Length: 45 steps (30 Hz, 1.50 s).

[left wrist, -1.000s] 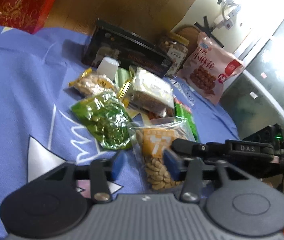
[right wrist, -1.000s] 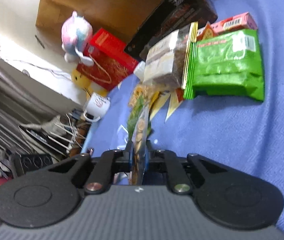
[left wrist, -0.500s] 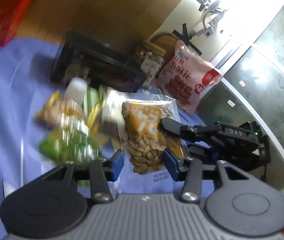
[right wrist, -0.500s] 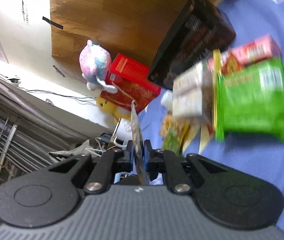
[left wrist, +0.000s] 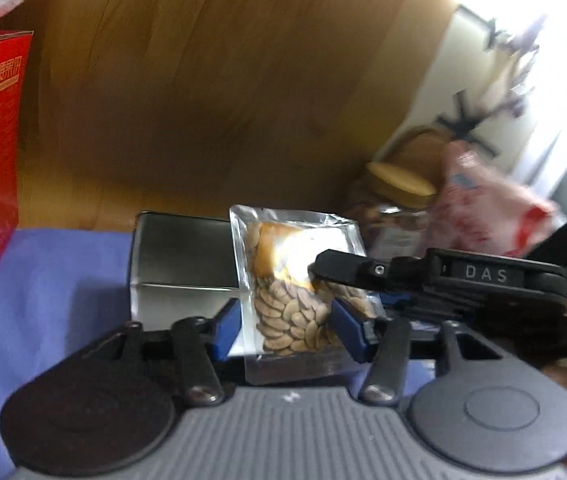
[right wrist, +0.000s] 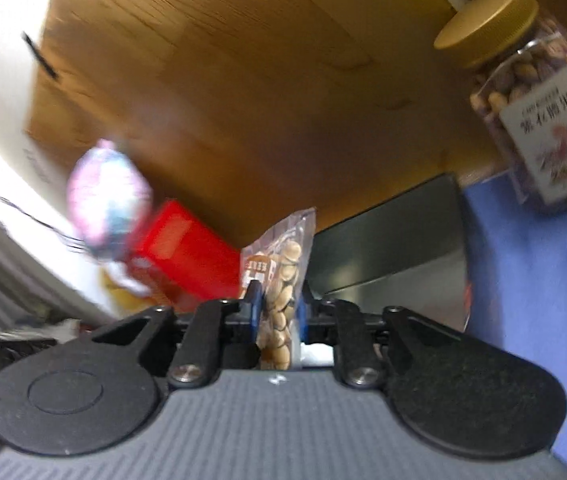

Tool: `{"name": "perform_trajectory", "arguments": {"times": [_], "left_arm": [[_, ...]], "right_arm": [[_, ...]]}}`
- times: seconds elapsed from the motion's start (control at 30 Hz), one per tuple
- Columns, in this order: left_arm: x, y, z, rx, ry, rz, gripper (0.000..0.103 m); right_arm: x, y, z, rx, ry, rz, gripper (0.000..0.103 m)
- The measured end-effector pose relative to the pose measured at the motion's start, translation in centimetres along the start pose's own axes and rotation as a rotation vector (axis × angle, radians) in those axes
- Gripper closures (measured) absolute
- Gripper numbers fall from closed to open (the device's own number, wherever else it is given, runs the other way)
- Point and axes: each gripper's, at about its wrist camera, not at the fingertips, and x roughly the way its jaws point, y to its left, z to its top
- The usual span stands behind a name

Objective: Organize snacks
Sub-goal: 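Carry both bags into the black tin box and open both tools, then grasp the gold-edged pastry bag with the left tool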

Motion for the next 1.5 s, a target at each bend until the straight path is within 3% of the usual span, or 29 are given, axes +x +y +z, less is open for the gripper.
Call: {"name": "perform_trajectory", "arguments": {"times": [0.1,0.2,0.27,0.37,0.47,0.53,0.57,0.6,0.73,0.8,0.93,1.13,1.3,1.43,1.5], "left_arm": [[-0.6,-0.3,-0.6,0.030,-0.034,0.028,0.044],[-3.1,-0.6,-1.9,0.050,-0.085,0.007,0.043],[-4.7,-0.8,-3.1,0.059,-0.094,-0.045,0.043],[-5.9,-1.4,-5.3,0.091,-0.059,-0.104,0.039],[-5.3,-3.1,-7.7,0.146,-0.004,-0.100,0.032],[-4.1,-4.1,-9.2,0.192,0.047,-0.064,0.033],[-3.5,-4.7,-9.7,0.210,0.069,-0.040,0.037],[-3.2,-4.8,-10.2,0.207,0.084,-0.040,0.049],[-4.9,-3.7,-11.1,0.108,0.096,-0.064,0.057],[-6.9,-3.7,-11.8,0.086,0.062,-0.092,0.057],[-10.1,-4.8,-14.1,0.117,-0.009,-0.094,0.047],[-13.9,-5.2,-19.1,0.170,-0.057,-0.079,0.030],[-16.2,-5.4,-21.6,0.197,-0.034,-0.069,0.026],[-18.6,-4.6,-22.2,0.174,-0.038,-0.129,0.024],[-19.7,-4.0,-21.8,0.151,-0.070,-0.137,0.016]], "right_arm": [[0.0,1.0,-0.5,-0.150,-0.042,-0.157,0.064],[-3.2,0.5,-2.0,-0.175,-0.102,-0.113,0.064],[-5.6,-0.1,-3.8,-0.185,-0.117,-0.071,0.064],[-8.9,-0.5,-7.5,-0.248,-0.109,-0.039,0.063],[-9.7,-0.4,-10.5,-0.311,-0.081,-0.100,0.052],[-8.9,-0.3,-12.0,-0.330,-0.025,-0.153,0.052],[-8.5,-0.4,-12.4,-0.324,-0.006,-0.154,0.051],[-8.4,-0.5,-12.8,-0.307,0.000,-0.136,0.058],[-9.2,0.0,-13.1,-0.265,0.025,-0.072,0.059],[-9.9,1.3,-14.4,-0.325,0.007,-0.065,0.060],[-12.2,4.8,-18.2,-0.567,-0.079,-0.074,0.059],[-13.8,6.3,-22.4,-0.763,-0.087,-0.040,0.057],[-14.8,5.8,-24.7,-0.779,0.005,-0.024,0.057],[-15.8,5.1,-25.4,-0.731,0.039,-0.031,0.051],[-16.3,4.4,-25.1,-0.665,0.055,-0.016,0.046]]}}
